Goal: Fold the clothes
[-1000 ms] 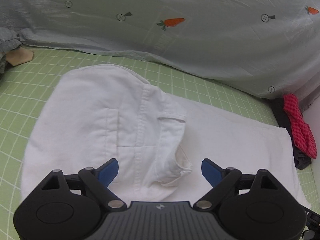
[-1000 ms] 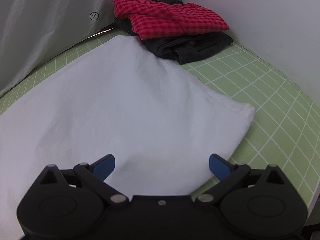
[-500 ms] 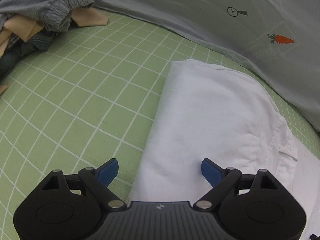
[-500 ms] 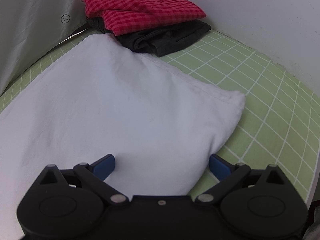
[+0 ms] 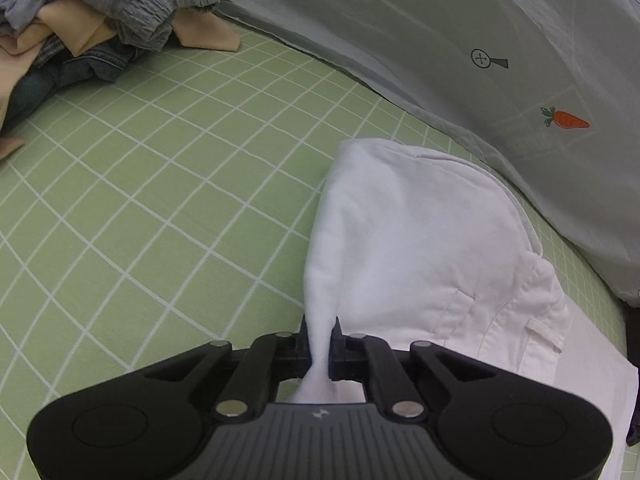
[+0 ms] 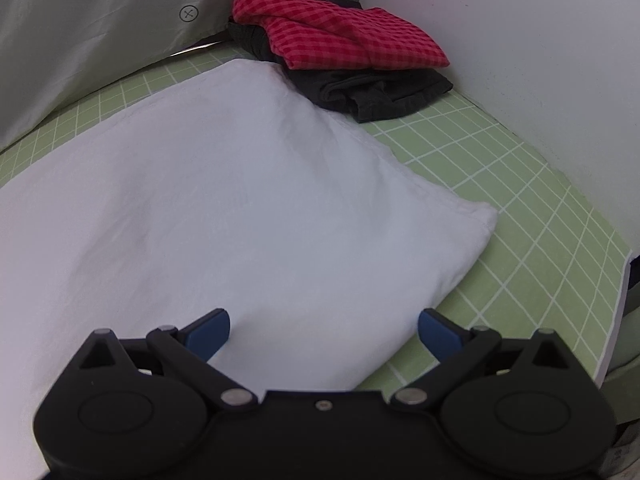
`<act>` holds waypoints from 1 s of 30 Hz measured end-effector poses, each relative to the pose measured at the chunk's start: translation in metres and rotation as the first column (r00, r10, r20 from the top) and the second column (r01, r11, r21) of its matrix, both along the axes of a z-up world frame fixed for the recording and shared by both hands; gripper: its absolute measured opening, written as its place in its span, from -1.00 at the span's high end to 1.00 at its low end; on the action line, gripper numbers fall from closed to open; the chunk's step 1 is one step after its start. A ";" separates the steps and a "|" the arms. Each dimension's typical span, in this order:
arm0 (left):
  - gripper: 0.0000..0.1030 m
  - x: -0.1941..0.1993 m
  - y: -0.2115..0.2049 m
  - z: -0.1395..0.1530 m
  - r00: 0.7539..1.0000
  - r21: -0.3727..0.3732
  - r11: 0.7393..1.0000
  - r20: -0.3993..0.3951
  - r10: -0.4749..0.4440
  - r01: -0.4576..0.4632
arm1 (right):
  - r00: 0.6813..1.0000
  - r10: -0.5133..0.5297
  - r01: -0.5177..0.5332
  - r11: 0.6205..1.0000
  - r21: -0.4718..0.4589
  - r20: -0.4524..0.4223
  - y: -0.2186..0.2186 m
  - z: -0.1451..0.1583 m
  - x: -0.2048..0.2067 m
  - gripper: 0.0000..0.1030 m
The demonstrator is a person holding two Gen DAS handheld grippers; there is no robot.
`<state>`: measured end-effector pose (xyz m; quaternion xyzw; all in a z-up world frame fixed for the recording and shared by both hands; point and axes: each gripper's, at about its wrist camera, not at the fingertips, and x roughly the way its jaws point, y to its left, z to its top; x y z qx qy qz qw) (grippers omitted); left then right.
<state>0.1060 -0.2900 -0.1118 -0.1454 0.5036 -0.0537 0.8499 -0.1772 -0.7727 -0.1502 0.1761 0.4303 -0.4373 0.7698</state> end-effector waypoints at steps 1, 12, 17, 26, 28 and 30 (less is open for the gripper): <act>0.87 0.001 0.010 -0.001 1.000 -0.006 1.000 -0.004 0.014 -0.014 | 1.000 0.015 -0.015 1.000 -0.006 0.001 0.004 0.001 0.000 -0.98; 0.53 0.007 0.076 0.001 0.987 0.113 0.981 -0.019 0.162 -0.158 | 0.997 0.070 -0.070 0.998 -0.009 0.041 0.001 0.000 0.004 -0.98; 0.41 0.002 0.053 0.001 0.990 0.207 0.969 -0.006 0.143 -0.139 | 0.986 0.159 -0.160 0.987 0.018 0.049 -0.025 -0.003 0.023 -0.98; 0.31 0.001 0.039 0.001 0.987 0.279 0.949 -0.013 0.157 -0.148 | 0.959 0.279 -0.283 0.956 0.072 0.059 -0.054 -0.021 0.048 -1.00; 0.28 0.000 0.033 0.001 0.989 0.308 0.941 -0.009 0.149 -0.139 | 0.957 0.276 -0.283 0.956 0.081 0.091 -0.058 -0.023 0.047 -1.00; 0.27 -0.001 0.028 0.001 0.988 0.326 0.934 -0.006 0.155 -0.144 | 0.956 0.277 -0.285 0.956 0.070 0.099 -0.057 -0.024 0.046 -1.00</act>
